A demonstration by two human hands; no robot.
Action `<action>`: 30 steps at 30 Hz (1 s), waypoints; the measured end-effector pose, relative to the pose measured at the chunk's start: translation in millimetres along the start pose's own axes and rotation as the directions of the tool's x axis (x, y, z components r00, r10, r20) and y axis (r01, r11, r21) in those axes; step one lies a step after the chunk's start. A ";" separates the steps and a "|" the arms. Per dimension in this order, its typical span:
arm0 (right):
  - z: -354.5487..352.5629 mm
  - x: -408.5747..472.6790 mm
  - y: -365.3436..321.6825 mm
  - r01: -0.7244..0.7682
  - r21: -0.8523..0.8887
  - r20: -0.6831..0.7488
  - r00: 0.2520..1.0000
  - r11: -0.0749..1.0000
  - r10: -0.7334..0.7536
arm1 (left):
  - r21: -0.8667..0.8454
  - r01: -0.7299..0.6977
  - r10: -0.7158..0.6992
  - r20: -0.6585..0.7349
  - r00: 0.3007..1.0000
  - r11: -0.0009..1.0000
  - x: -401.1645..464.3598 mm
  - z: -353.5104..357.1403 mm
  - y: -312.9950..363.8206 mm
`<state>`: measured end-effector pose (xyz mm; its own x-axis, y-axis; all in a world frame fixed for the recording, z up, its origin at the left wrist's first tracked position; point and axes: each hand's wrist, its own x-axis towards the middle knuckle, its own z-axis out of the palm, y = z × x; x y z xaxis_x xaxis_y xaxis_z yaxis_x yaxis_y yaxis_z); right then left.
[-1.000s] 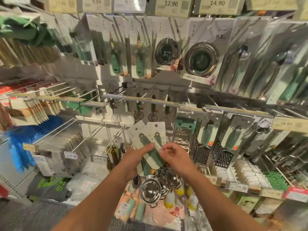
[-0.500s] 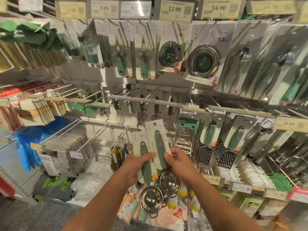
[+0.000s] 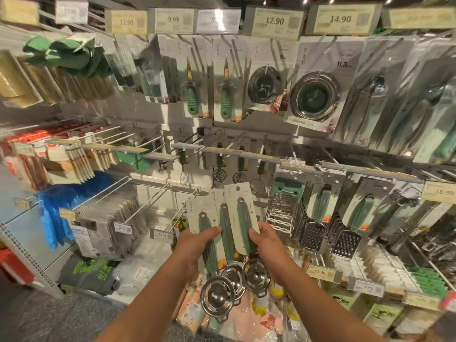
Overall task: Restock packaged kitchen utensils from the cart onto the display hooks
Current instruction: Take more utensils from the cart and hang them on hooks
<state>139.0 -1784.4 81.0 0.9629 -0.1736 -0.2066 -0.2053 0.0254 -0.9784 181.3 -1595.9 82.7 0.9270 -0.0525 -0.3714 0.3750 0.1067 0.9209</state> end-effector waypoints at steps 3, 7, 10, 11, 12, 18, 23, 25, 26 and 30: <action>3.0 3.5 -2.8 0.032 -0.046 -0.021 0.999 0.998 -0.033 | -0.014 -0.044 0.043 -0.072 0.997 0.999 10.5 -7.0 -0.4; 9.6 11.2 -15.0 0.088 -0.151 -0.064 0.993 0.985 -0.099 | 0.013 -0.074 0.075 -0.133 0.988 0.997 10.1 -15.0 12.1; 18.4 22.9 -24.7 0.104 -0.230 -0.078 0.989 0.968 -0.125 | 0.015 -0.098 0.099 -0.162 0.982 0.995 12.9 -23.1 19.6; 21.5 26.8 -28.0 0.112 -0.230 -0.081 0.988 0.967 -0.133 | 0.017 -0.111 0.112 -0.168 0.979 0.994 13.8 -25.6 21.8; 23.7 30.3 -31.0 0.123 -0.229 -0.081 0.986 0.966 -0.145 | 0.020 -0.117 0.118 -0.170 0.978 0.993 14.5 -27.8 23.9; 37.9 50.4 -42.1 0.150 -0.249 -0.117 0.976 0.957 -0.183 | 0.029 -0.136 0.139 -0.186 0.973 0.990 20.9 -40.2 34.3; 48.8 62.3 -43.2 0.154 -0.275 -0.169 0.964 0.949 -0.206 | 0.051 -0.134 0.141 -0.205 0.968 0.990 26.6 -44.6 39.9; 53.3 70.0 -42.4 0.118 -0.270 -0.207 0.962 0.956 -0.178 | 0.050 -0.136 0.144 -0.198 0.970 0.989 26.5 -43.6 43.1; 54.4 71.3 -44.7 0.107 -0.279 -0.213 0.962 0.954 -0.170 | 0.051 -0.143 0.150 -0.191 0.970 0.988 26.9 -43.5 44.2; 53.5 82.6 -48.0 0.056 -0.292 -0.199 0.973 0.955 -0.118 | 0.041 -0.155 0.159 -0.146 0.976 0.987 28.2 -43.4 47.8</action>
<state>237.8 -1747.3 110.3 0.9260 -0.3682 -0.0835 -0.1935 -0.2730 -0.9424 225.8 -1549.2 111.1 0.9662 0.1103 -0.2332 0.2261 0.0727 0.9714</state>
